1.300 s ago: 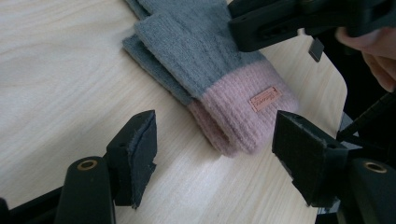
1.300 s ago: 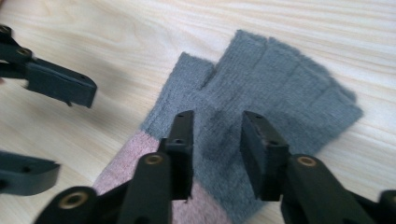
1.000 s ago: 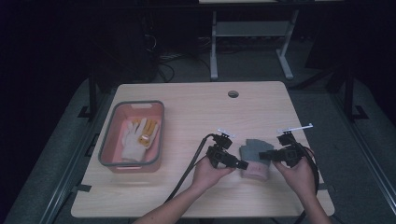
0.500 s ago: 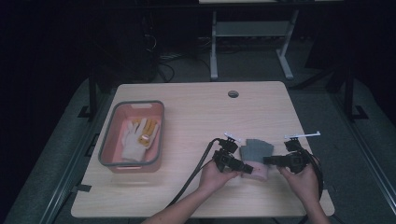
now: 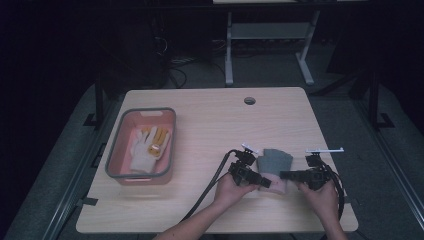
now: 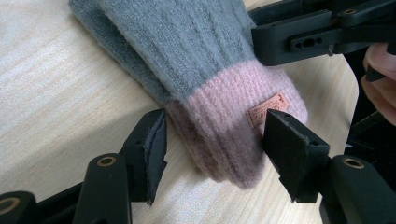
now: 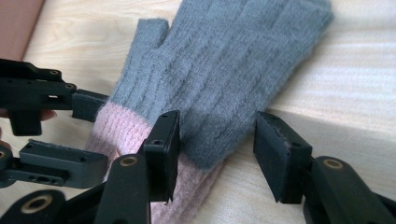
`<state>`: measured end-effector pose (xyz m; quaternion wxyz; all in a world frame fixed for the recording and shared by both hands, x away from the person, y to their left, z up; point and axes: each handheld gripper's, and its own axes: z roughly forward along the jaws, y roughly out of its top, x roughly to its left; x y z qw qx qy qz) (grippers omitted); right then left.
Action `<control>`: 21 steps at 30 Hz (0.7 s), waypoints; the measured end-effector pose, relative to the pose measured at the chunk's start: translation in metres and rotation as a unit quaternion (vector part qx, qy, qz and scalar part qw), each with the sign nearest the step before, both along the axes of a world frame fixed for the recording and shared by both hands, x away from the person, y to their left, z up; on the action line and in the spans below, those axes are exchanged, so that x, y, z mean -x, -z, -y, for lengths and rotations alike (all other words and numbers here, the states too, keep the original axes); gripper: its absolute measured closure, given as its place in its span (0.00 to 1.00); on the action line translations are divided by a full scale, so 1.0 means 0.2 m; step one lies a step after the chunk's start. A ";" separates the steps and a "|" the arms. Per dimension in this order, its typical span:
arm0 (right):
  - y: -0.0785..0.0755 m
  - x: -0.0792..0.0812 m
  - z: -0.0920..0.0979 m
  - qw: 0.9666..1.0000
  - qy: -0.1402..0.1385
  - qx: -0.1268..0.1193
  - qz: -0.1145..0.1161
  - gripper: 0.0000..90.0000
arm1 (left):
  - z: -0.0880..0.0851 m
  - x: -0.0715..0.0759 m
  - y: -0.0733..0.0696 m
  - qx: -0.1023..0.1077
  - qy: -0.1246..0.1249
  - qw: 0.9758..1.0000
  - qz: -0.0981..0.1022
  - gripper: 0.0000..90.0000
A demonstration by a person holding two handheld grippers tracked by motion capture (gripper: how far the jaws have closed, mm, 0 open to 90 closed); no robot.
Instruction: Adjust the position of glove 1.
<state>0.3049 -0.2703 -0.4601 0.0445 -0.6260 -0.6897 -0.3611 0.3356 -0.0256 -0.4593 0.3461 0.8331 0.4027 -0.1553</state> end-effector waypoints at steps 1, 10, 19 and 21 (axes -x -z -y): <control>0.01 0.00 0.01 1.000 0.002 -0.009 -0.002 0.56 | 0.00 0.00 0.00 0.001 -0.001 1.000 -0.001 0.46; 0.05 0.01 0.01 0.999 0.008 -0.050 -0.003 0.65 | 0.01 -0.01 0.01 0.007 -0.008 1.000 -0.003 0.48; 0.06 0.01 0.01 0.997 0.005 -0.076 -0.006 0.75 | 0.00 -0.04 0.04 0.043 -0.027 0.998 -0.040 0.58; 0.06 0.01 0.01 0.997 0.004 -0.080 -0.007 0.78 | -0.01 -0.04 0.05 0.055 -0.032 0.997 -0.047 0.61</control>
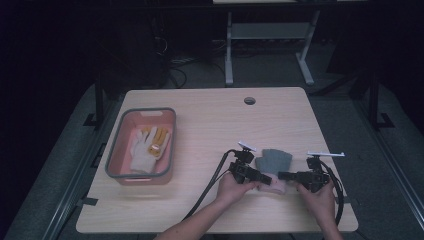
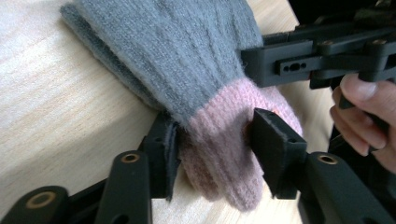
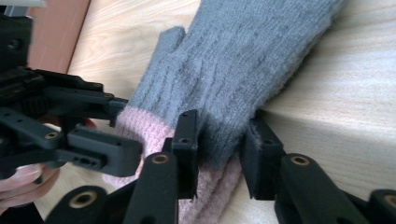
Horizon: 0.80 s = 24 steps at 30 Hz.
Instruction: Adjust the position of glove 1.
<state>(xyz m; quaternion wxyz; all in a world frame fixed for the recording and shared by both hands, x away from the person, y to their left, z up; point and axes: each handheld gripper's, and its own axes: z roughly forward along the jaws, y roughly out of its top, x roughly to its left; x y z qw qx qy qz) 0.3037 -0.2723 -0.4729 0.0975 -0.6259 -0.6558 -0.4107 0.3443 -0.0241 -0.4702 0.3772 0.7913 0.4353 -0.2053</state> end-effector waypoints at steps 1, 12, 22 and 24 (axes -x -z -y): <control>0.00 0.00 0.00 1.000 -0.001 -0.002 0.000 0.79 | -0.01 -0.01 0.00 0.002 0.004 1.000 0.000 0.63; -0.04 -0.01 -0.04 1.000 -0.019 0.014 0.004 0.85 | -0.05 -0.01 -0.01 0.017 0.008 1.000 0.007 0.72; -0.08 -0.03 -0.13 0.999 -0.035 0.014 0.011 0.85 | -0.16 -0.01 -0.06 0.021 0.004 1.000 0.020 0.73; -0.09 -0.04 -0.16 0.999 -0.039 0.016 0.011 0.85 | -0.18 -0.02 -0.07 0.021 0.003 0.999 0.023 0.73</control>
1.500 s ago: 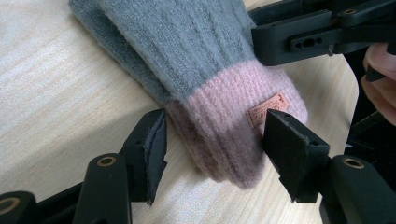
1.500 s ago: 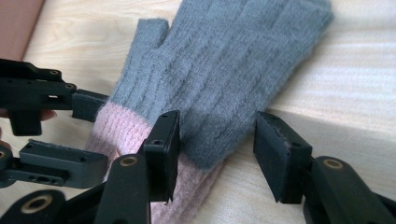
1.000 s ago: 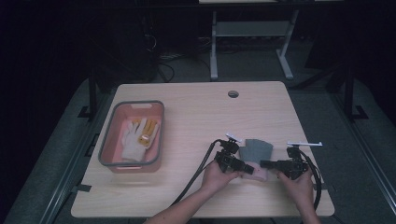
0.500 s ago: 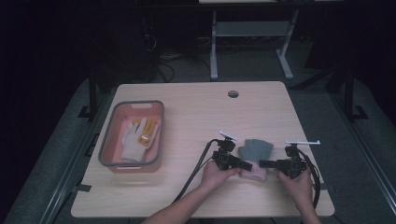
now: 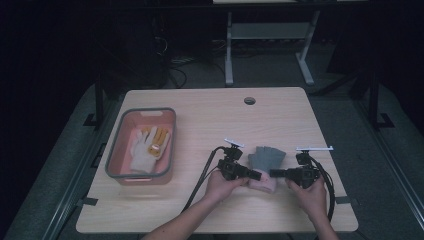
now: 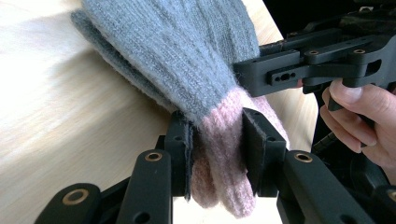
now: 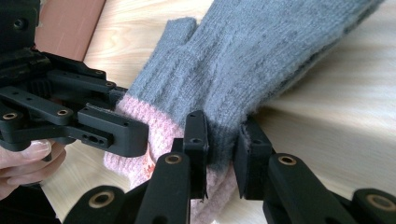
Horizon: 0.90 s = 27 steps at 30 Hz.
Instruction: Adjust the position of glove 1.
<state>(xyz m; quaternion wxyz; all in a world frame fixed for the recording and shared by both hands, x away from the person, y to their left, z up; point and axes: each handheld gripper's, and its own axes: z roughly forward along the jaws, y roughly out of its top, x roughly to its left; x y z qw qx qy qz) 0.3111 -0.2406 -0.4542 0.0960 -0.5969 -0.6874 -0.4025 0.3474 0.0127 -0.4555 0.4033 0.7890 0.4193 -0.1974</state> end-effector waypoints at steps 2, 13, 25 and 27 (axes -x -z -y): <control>-0.01 -0.01 -0.02 1.000 -0.003 0.002 0.004 0.85 | -0.02 0.00 -0.01 0.001 -0.002 1.000 0.003 0.73; -0.07 -0.04 -0.10 1.000 -0.020 -0.001 0.014 0.85 | -0.11 0.00 -0.07 0.006 -0.010 1.000 0.012 0.73; -0.11 -0.07 -0.16 1.000 -0.027 -0.007 0.013 0.85 | -0.18 -0.01 -0.10 0.006 -0.015 1.000 0.019 0.73; -0.11 -0.08 -0.17 0.999 -0.028 -0.008 0.013 0.85 | -0.19 -0.01 -0.10 0.006 -0.016 1.000 0.023 0.74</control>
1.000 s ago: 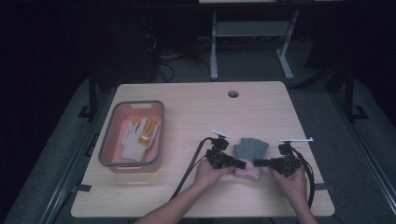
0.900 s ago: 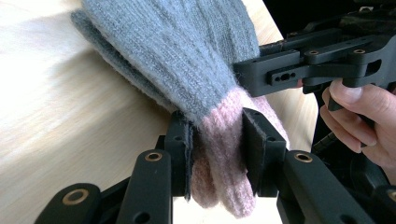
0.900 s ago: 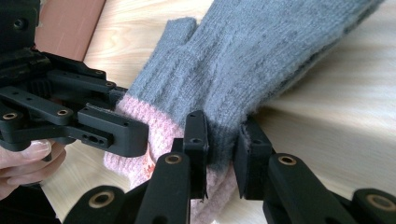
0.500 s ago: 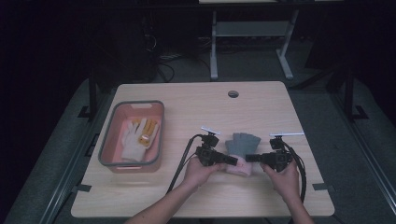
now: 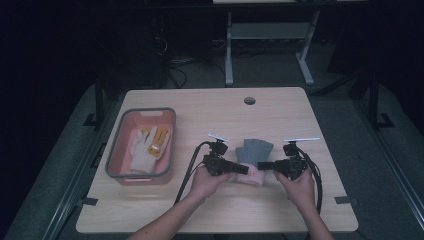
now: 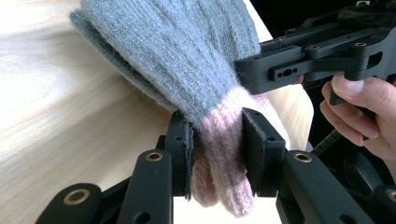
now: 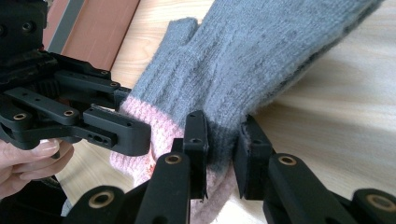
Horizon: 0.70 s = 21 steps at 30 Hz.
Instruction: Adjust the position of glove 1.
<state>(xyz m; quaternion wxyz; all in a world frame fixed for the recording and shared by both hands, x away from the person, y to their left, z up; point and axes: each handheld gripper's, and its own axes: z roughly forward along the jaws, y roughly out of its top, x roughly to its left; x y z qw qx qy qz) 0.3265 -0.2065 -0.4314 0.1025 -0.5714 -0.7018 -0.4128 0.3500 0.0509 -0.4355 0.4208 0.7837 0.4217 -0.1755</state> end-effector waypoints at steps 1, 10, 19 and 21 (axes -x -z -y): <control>-0.01 0.00 -0.01 1.000 0.000 0.002 0.000 0.85 | -0.01 0.00 0.00 0.001 -0.001 1.000 0.001 0.74; -0.06 -0.03 -0.07 1.000 -0.010 0.003 0.007 0.85 | -0.07 -0.01 -0.04 0.001 -0.006 1.000 0.010 0.74; -0.11 -0.07 -0.15 1.000 -0.025 0.006 0.011 0.85 | -0.16 -0.02 -0.08 0.006 -0.017 1.000 0.015 0.74; -0.12 -0.08 -0.17 0.999 -0.028 0.008 0.013 0.85 | -0.18 -0.02 -0.09 0.006 -0.019 1.000 0.016 0.74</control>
